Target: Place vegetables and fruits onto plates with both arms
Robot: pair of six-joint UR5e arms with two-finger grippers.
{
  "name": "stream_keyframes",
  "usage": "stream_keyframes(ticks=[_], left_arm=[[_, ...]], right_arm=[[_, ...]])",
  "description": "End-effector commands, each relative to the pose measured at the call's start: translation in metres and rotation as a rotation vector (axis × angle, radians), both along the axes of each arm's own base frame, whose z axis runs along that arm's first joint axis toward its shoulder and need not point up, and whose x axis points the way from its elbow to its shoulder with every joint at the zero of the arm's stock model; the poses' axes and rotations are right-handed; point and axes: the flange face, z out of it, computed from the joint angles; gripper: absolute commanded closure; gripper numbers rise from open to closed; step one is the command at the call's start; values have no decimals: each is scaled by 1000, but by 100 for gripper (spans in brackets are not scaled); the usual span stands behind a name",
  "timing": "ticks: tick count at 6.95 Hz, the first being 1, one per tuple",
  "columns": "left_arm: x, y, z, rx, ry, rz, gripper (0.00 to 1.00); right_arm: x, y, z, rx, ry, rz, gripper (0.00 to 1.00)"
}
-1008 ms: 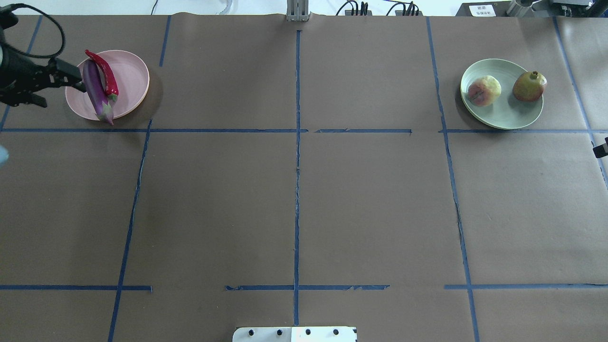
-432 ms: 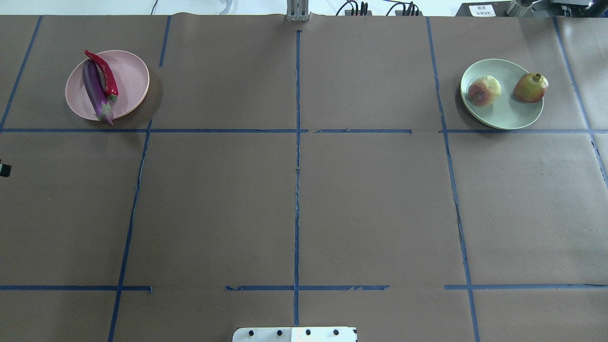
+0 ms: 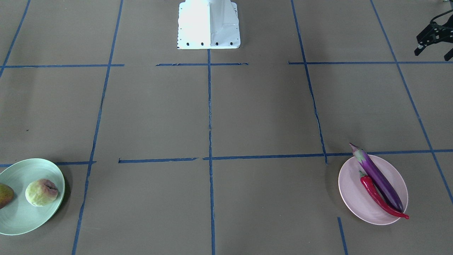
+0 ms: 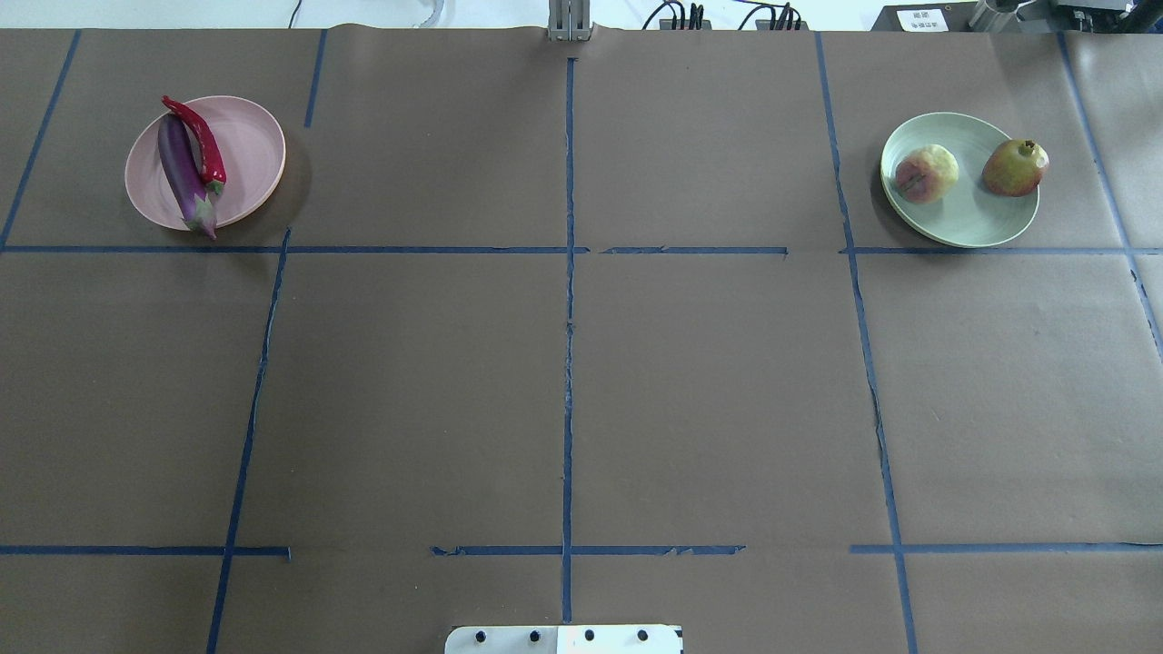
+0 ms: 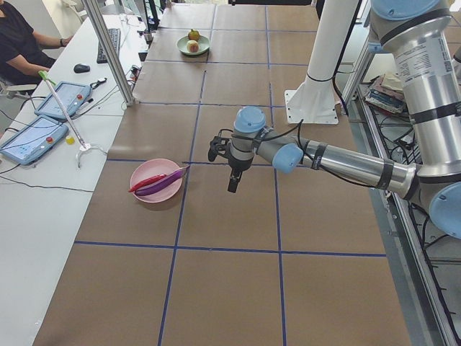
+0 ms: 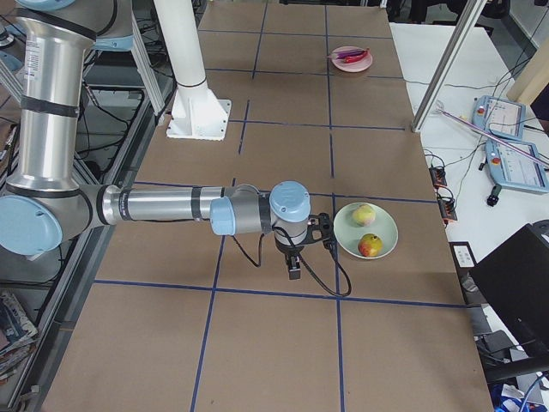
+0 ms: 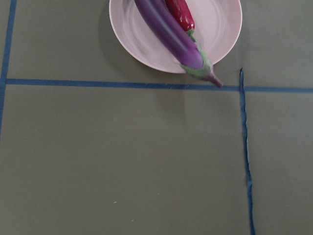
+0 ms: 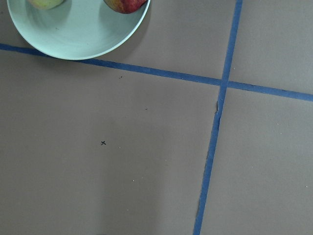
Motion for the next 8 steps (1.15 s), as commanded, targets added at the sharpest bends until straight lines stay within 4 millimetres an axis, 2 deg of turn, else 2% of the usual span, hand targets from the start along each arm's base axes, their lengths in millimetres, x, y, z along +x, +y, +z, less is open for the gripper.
stream_keyframes(ticks=[1, 2, 3, 4, 5, 8], left_arm=[[-21, 4, 7, -69, 3, 3, 0], [-21, 0, 7, -82, 1, -9, 0], [-21, 0, 19, -126, -1, -32, 0], [-21, 3, 20, -133, 1, -32, 0], [-20, 1, 21, -132, -2, -30, 0], [-19, 6, 30, -173, 14, -23, 0]], right_arm=[[6, 15, 6, -8, 14, 1, 0], [7, 14, 6, -8, 40, 4, 0], [5, 13, 12, -24, 103, -6, 0], [-12, 13, -3, -48, 112, -52, 0], [-13, 17, -19, -92, 116, -73, 0], [-11, 21, -12, -80, 111, -99, 0]])
